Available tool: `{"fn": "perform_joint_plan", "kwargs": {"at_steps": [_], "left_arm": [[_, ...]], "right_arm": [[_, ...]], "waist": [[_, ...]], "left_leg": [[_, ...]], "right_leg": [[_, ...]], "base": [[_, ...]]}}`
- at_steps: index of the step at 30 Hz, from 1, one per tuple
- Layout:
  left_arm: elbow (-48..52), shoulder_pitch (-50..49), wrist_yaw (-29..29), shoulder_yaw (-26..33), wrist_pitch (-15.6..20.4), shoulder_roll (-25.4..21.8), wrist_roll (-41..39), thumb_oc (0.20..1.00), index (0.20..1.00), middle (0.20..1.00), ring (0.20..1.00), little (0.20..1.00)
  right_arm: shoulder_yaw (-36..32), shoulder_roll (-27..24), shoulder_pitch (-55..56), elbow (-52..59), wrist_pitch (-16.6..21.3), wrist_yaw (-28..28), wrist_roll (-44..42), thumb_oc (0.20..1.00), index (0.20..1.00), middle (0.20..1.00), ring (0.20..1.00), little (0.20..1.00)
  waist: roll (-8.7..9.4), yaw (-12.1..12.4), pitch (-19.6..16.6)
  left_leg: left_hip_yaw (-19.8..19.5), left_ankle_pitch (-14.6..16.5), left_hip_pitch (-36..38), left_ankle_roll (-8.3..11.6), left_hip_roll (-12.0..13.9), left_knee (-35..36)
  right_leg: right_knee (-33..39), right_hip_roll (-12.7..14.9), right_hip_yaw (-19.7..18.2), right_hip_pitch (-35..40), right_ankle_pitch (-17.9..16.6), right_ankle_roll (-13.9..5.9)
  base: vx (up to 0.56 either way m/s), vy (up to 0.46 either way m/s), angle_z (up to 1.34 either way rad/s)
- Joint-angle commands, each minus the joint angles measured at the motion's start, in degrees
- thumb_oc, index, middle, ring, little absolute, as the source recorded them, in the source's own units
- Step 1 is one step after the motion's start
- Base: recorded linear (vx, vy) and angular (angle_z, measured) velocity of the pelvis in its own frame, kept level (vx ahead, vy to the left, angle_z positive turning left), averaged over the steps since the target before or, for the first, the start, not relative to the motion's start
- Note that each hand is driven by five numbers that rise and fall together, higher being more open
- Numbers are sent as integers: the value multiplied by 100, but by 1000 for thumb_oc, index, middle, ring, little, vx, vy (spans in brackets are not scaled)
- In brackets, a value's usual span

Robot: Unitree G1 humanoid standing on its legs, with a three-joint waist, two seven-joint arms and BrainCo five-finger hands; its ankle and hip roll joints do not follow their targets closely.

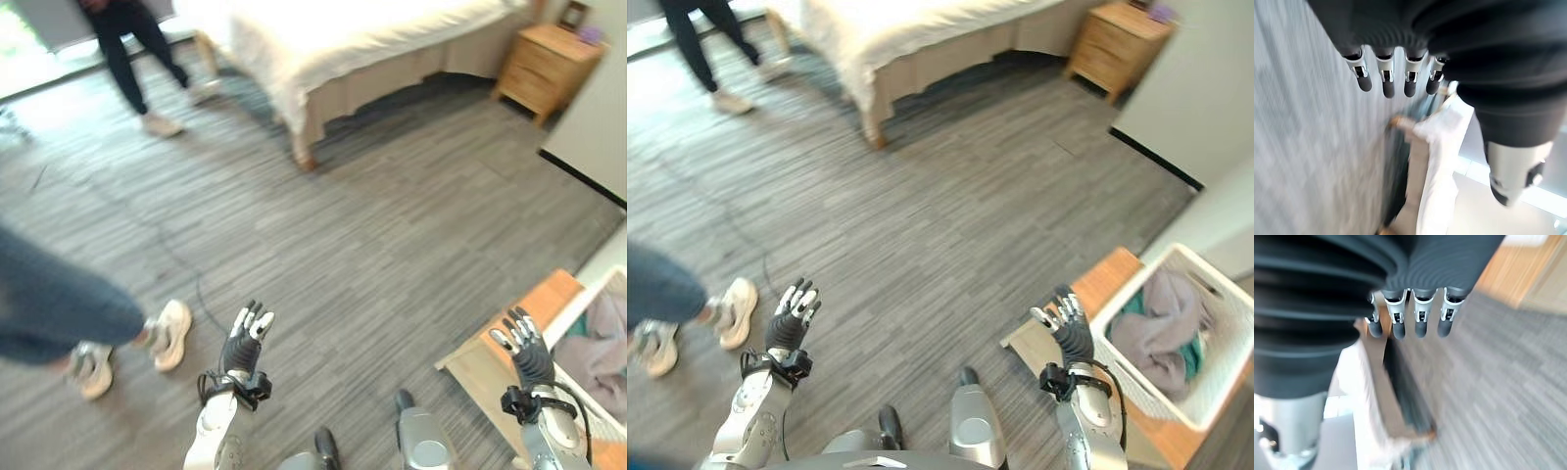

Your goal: Pick up bed clothes into laundry basket.

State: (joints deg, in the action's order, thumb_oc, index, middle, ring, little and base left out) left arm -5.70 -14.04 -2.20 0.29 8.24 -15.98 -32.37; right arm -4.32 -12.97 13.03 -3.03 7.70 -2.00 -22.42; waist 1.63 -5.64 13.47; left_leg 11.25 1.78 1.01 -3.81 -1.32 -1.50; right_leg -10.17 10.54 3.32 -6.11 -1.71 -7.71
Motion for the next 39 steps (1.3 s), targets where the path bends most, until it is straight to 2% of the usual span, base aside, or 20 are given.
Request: {"fn": "perform_joint_plan", "kwargs": {"at_steps": [1,4,7,11,16,24,36,37,39], "left_arm": [[459,151,-148,188,453,1,256,1000,1000,1000,1000,1000],[428,-35,-172,91,392,289,-37,1000,1000,1000,1000,1000],[447,-137,-195,2,336,296,-21,1000,1000,1000,1000,1000],[496,-266,-215,69,330,270,1,1000,1000,1000,1000,1000],[463,-223,-204,93,348,261,35,1000,1000,1000,1000,1000],[443,-100,-137,-124,321,255,23,1000,1000,1000,1000,1000],[353,-106,-161,-115,334,293,-9,1000,1000,1000,1000,1000],[-31,13,-279,31,35,-18,685,1000,1000,1000,1000,1000],[-18,172,-296,-2,-4,-72,697,1000,1000,1000,1000,1000]], "right_arm": [[114,-93,-121,169,185,88,51,1000,1000,1000,1000,1000],[282,-146,-97,250,127,127,22,1000,1000,1000,1000,1000],[354,-69,-129,303,106,101,-204,1000,1000,1000,1000,1000],[519,-40,-134,331,86,212,-472,1000,1000,1000,1000,1000],[567,-153,4,380,23,318,-291,1000,1000,1000,1000,1000],[576,-52,76,322,38,351,-574,1000,1000,1000,1000,1000],[576,-152,59,249,5,354,-486,1000,1000,1000,1000,1000],[71,-556,-81,-292,-282,116,-69,1000,1000,1000,1000,1000],[147,-509,-154,-217,-343,69,-77,1000,1000,1000,1000,1000]], "waist": [[-45,-48,-282],[20,130,-381],[23,169,-422],[39,214,-471],[74,191,-551],[63,80,-628],[61,82,-618],[-79,183,-369],[-98,90,-440]], "left_leg": [[-707,383,112,314,300,98],[-828,239,111,333,264,236],[-911,184,125,348,270,278],[-827,155,227,358,311,364],[-794,144,316,396,349,407],[-724,146,451,412,396,462],[-707,166,529,381,368,489],[-107,-54,197,747,761,500],[-180,-122,274,742,725,576]], "right_leg": [[541,-229,86,124,302,-20],[745,-292,202,346,306,22],[786,-315,315,422,321,51],[836,-347,377,468,272,67],[917,-386,347,571,279,89],[933,-414,261,636,313,111],[880,-369,196,681,335,90],[539,-477,1425,513,805,142],[697,-523,1305,508,656,151]], "base": [[-62,-64,0],[-64,-56,22],[-51,-14,29],[-26,-5,0],[1,-8,-11],[2,0,-4],[0,4,-5],[-53,32,0],[-86,35,5]]}}
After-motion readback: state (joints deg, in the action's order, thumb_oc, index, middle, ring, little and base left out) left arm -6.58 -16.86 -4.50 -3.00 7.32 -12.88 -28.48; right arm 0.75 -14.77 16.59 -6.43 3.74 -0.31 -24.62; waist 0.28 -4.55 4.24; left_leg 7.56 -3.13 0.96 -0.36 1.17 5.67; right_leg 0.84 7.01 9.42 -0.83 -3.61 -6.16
